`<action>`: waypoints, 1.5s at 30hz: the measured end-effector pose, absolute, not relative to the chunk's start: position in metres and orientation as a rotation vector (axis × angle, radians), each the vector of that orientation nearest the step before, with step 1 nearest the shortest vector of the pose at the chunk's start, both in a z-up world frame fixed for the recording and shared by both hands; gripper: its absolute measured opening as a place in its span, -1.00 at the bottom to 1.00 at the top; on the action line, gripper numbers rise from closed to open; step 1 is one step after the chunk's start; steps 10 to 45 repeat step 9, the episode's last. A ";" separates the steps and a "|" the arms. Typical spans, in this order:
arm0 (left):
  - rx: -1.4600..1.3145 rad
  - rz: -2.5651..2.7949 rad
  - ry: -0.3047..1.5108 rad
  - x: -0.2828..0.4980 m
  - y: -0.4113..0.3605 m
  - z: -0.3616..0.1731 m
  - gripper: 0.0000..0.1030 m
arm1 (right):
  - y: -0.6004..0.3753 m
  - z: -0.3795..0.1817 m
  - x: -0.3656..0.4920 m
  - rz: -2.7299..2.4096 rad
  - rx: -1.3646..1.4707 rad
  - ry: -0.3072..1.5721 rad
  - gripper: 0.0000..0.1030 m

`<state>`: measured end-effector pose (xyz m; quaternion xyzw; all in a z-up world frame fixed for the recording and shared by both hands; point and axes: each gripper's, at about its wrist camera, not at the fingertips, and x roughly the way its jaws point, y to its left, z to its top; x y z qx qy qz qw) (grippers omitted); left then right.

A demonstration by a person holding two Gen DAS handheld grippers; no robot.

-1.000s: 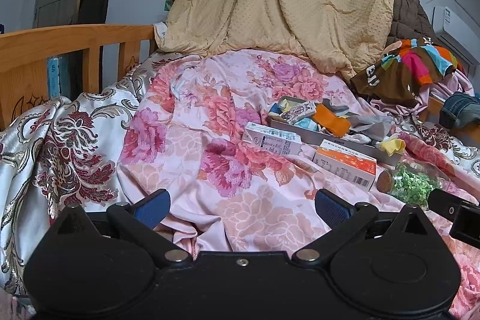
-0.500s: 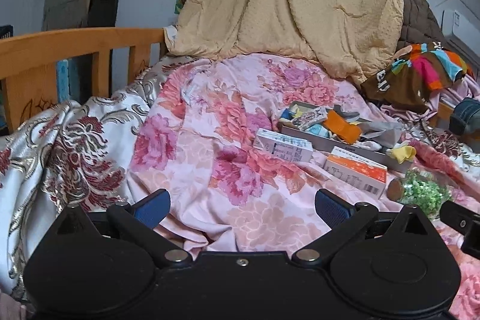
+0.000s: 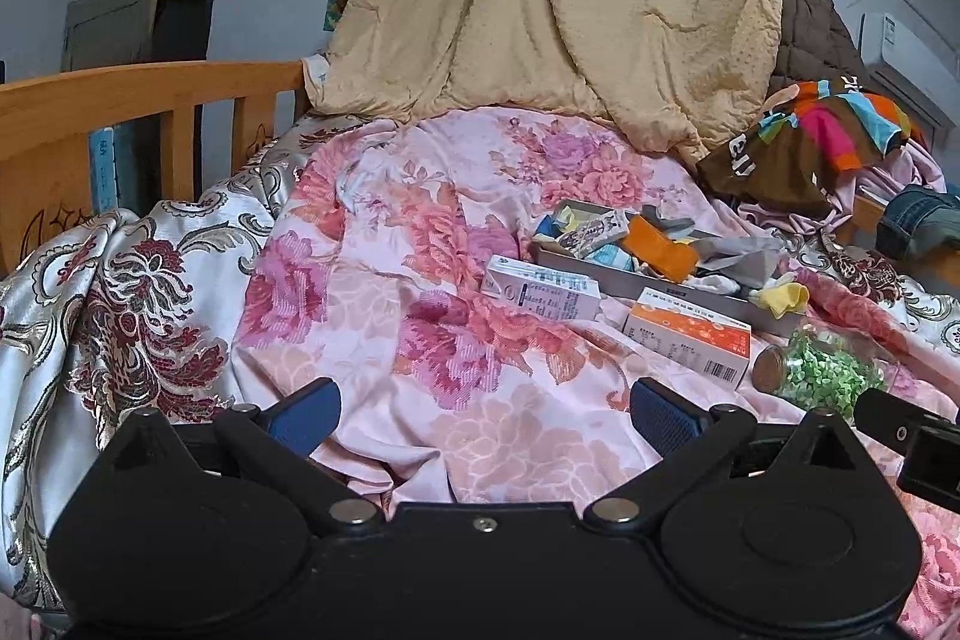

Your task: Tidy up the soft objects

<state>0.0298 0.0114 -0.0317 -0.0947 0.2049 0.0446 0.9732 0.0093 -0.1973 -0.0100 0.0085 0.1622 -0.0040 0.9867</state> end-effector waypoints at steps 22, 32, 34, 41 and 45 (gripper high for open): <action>-0.196 0.082 0.419 0.030 0.012 -0.033 0.98 | -0.197 -0.010 0.009 -0.008 0.017 0.327 1.00; -0.196 0.082 0.419 0.030 0.012 -0.033 0.98 | -0.197 -0.010 0.009 -0.008 0.017 0.327 1.00; -0.196 0.082 0.419 0.030 0.012 -0.033 0.98 | -0.197 -0.010 0.009 -0.008 0.017 0.327 1.00; -0.196 0.082 0.419 0.030 0.012 -0.033 0.98 | -0.197 -0.010 0.009 -0.008 0.017 0.327 1.00; -0.196 0.082 0.419 0.030 0.012 -0.033 0.98 | -0.197 -0.010 0.009 -0.008 0.017 0.327 1.00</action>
